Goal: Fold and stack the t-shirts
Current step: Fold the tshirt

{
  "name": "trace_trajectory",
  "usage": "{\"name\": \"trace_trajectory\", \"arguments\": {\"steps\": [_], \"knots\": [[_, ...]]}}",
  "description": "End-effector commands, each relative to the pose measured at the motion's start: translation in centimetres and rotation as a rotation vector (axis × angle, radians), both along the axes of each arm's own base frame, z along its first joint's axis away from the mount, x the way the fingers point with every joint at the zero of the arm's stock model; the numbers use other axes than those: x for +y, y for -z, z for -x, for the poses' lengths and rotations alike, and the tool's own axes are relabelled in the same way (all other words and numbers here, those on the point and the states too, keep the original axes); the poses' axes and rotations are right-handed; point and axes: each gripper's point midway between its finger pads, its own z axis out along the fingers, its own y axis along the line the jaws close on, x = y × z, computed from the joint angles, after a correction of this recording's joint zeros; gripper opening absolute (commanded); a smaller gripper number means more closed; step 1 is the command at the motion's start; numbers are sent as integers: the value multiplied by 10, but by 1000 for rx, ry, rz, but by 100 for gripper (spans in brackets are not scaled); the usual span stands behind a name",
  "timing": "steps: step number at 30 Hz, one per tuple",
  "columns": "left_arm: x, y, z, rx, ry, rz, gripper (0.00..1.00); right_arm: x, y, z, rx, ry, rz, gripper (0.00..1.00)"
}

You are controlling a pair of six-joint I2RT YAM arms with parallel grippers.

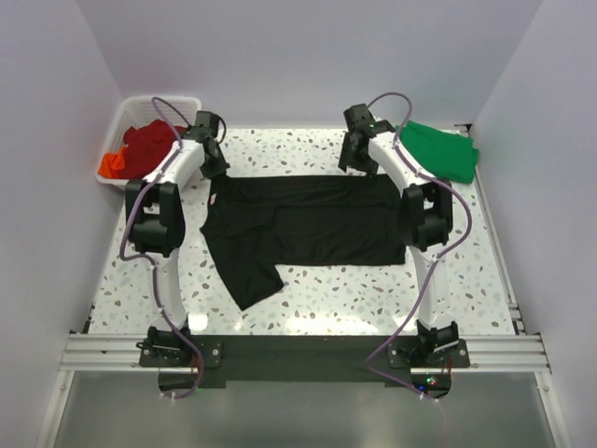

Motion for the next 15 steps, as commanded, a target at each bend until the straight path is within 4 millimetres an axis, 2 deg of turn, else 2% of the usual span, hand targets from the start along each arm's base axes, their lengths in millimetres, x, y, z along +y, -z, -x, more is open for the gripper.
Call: {"name": "trace_trajectory", "arguments": {"steps": [1, 4, 8, 15], "knots": [[-7, 5, -13, -15, 45, 23, 21, 16, -33, -11, -77, -50, -10, 66], [-4, 9, -15, -13, 40, 7, 27, 21, -34, -11, -82, -61, -16, 66], [-6, 17, -16, -7, 51, 16, 29, 21, -34, -11, -80, -63, -18, 66], [-1, 31, -12, 16, 39, -6, 25, 21, -35, -11, -81, -64, -12, 66]]}}
